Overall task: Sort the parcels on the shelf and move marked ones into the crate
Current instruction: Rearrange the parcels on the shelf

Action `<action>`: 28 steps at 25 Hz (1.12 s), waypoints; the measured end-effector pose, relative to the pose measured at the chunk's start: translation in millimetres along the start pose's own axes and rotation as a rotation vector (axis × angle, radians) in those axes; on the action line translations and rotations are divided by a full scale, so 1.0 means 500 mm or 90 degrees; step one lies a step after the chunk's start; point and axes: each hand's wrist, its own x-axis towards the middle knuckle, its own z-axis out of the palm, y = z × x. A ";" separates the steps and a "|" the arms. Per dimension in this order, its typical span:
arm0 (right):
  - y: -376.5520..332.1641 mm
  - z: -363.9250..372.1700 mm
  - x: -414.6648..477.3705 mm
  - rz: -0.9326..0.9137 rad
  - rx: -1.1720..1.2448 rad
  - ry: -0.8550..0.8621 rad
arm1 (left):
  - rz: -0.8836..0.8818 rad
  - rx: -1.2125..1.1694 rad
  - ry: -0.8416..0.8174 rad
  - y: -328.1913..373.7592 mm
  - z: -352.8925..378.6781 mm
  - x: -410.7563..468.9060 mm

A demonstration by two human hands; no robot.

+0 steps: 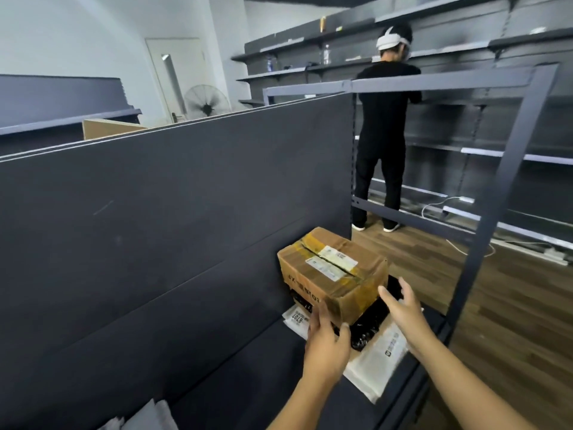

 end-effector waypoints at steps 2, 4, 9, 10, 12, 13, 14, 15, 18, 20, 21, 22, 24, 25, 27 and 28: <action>-0.018 0.008 0.043 0.038 0.135 -0.012 | -0.012 -0.083 0.000 0.018 0.001 0.019; -0.023 0.025 0.060 0.107 0.227 -0.049 | -0.034 -0.143 -0.003 0.029 0.004 0.031; 0.002 0.091 0.052 0.292 0.367 -0.093 | -0.022 -0.109 -0.004 0.021 0.016 0.046; 0.007 0.095 0.050 0.300 0.382 -0.088 | -0.017 -0.103 -0.011 0.020 0.018 0.046; 0.014 0.093 0.045 0.304 0.402 -0.091 | -0.012 -0.123 -0.013 0.021 0.018 0.043; 0.013 0.091 0.042 0.302 0.399 -0.111 | -0.011 -0.138 -0.011 0.019 0.017 0.044; 0.012 0.089 0.040 0.303 0.394 -0.129 | -0.011 -0.147 -0.007 0.016 0.017 0.044; 0.010 0.091 0.039 0.302 0.393 -0.136 | -0.010 -0.154 -0.005 0.015 0.014 0.042; 0.009 0.093 0.032 0.263 0.443 -0.073 | 0.020 -0.165 0.006 0.009 0.004 0.024; 0.005 0.082 0.014 0.209 0.457 -0.030 | 0.036 -0.197 0.049 0.000 -0.018 0.010; 0.003 0.071 0.002 0.162 0.440 -0.038 | 0.026 -0.235 0.083 -0.009 -0.039 0.004; 0.002 0.060 -0.012 0.106 0.428 -0.066 | 0.011 -0.287 0.121 -0.019 -0.066 -0.001; -0.005 0.041 -0.038 0.006 0.416 -0.147 | -0.009 -0.380 0.206 -0.047 -0.133 -0.007; -0.011 0.033 -0.052 -0.033 0.395 -0.188 | -0.010 -0.404 0.241 -0.059 -0.172 -0.010; -0.028 0.027 -0.080 -0.083 0.361 -0.252 | -0.004 -0.422 0.250 -0.072 -0.244 -0.027; -0.034 0.030 -0.094 -0.102 0.348 -0.283 | 0.013 -0.423 0.224 -0.079 -0.273 -0.037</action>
